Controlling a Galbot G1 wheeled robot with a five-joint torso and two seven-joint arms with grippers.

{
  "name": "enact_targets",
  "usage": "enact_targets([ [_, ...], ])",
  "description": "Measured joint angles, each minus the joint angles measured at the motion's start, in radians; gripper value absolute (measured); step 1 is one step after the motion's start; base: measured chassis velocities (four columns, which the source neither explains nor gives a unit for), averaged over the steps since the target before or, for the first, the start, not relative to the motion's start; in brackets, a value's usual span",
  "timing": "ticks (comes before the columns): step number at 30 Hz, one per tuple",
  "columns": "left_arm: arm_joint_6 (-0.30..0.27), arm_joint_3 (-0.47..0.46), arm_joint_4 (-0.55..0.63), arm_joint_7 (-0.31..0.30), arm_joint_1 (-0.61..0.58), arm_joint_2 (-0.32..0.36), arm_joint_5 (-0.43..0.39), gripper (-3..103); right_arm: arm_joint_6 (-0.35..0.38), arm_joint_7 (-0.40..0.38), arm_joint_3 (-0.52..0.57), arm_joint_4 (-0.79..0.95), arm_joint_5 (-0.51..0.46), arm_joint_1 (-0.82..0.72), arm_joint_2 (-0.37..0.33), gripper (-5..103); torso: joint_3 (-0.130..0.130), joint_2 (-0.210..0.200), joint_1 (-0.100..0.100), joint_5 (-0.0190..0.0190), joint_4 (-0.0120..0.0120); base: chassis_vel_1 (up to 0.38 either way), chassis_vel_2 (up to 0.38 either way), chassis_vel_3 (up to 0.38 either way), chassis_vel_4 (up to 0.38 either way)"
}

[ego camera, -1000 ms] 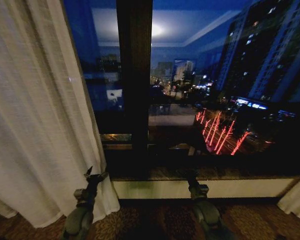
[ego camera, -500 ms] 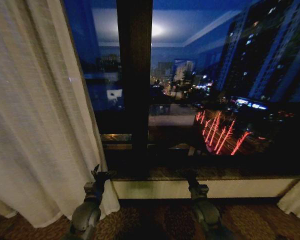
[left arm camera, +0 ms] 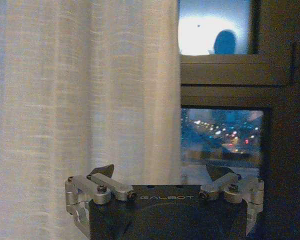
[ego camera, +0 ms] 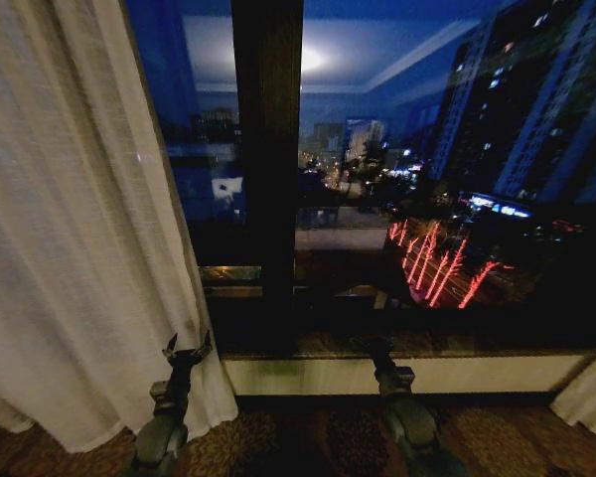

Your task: Open the curtains by pulling them apart, changing their state from closed to fully open.

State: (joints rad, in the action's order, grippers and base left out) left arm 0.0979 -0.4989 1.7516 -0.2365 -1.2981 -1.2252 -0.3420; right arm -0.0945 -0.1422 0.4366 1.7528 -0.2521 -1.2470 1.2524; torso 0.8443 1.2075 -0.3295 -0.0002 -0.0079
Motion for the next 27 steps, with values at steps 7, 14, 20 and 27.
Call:
enact_targets([
  [7, -0.093, -0.048, 0.136, -0.014, 0.0, 0.042, -0.041, 100, 0.0, 0.0, 0.0, 0.0, 0.0, 0.0, 0.0, 100, 0.0, 0.0, 0.0, 0.0004, -0.0003, 0.0, 0.0, 0.0, 0.0],
  [14, -0.035, -0.094, 0.09, 0.03, -0.031, 0.066, -0.028, 100, 0.0, 0.0, 0.0, 0.0, 0.0, 0.0, 0.0, 100, 0.0, 0.0, 0.0, -0.0004, 0.0, 0.0, 0.0, 0.0, 0.0],
  [20, 0.044, -0.094, 0.033, 0.053, -0.038, 0.06, -0.016, 100, 0.0, 0.0, 0.0, 0.0, 0.0, 0.0, 0.0, 100, 0.0, 0.0, 0.0, 0.0001, -0.0001, 0.0, 0.0, 0.0, 0.0],
  [27, 0.049, -0.083, 0.007, 0.053, -0.022, 0.062, -0.014, 100, 0.0, 0.0, 0.0, 0.0, 0.0, 0.0, 0.0, 100, 0.0, 0.0, 0.0, 0.0001, 0.0, 0.0, 0.0, 0.0, 0.0],
])
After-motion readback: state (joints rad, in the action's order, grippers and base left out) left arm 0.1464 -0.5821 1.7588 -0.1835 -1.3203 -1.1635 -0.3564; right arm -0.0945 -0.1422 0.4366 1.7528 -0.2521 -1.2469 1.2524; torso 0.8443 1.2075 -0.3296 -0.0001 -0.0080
